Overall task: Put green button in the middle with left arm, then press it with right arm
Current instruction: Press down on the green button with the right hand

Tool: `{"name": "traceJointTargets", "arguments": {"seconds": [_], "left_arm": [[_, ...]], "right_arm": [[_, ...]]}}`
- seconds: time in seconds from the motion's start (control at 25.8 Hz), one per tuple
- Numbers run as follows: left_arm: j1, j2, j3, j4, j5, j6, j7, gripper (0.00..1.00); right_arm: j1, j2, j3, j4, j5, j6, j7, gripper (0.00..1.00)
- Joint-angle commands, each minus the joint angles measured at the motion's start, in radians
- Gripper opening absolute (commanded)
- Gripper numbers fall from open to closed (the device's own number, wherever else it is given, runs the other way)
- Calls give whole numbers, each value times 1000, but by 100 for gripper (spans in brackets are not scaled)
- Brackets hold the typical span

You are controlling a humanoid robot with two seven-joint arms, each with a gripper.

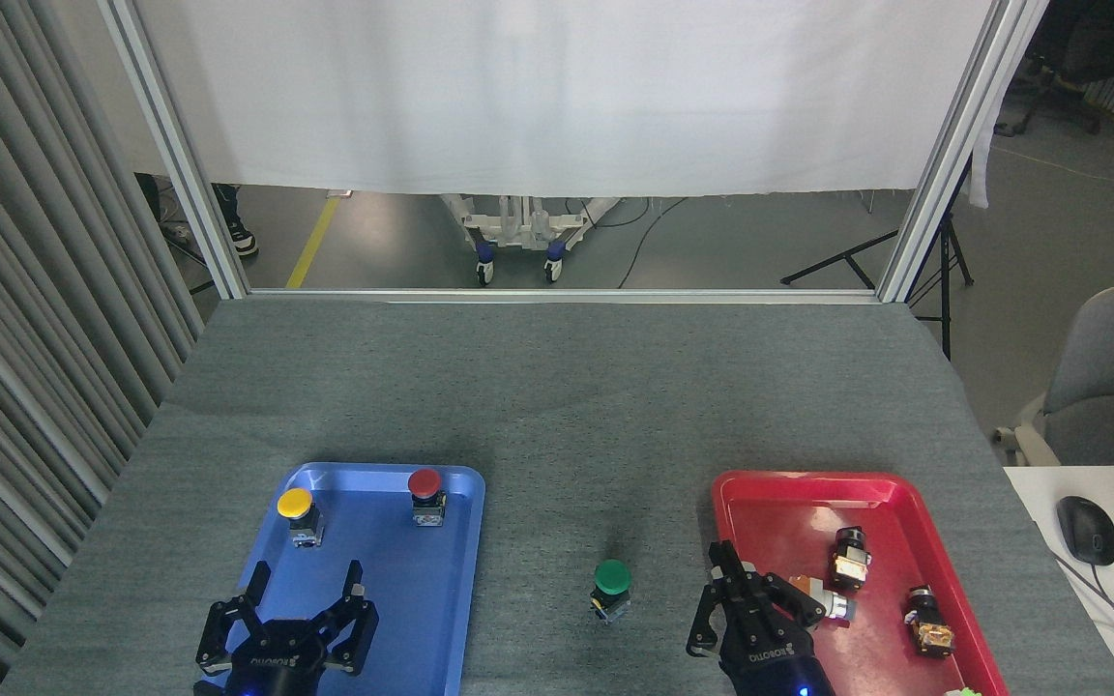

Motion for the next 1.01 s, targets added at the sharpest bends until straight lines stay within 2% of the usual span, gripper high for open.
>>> {"name": "traceJointTargets", "arguments": {"seconds": [0.0,0.19,0.97], "left_arm": [[-1,0,2,0,11,0,0,100],[-1,0,2,0,11,0,0,100],[-3,0,2,0,11,0,0,99]], "right_arm": [[-23,19,34,33,12,6,1,0],[-54,39,74,92,18,32,1,0],[-140,62,188,274,16,75,-1,0]]}}
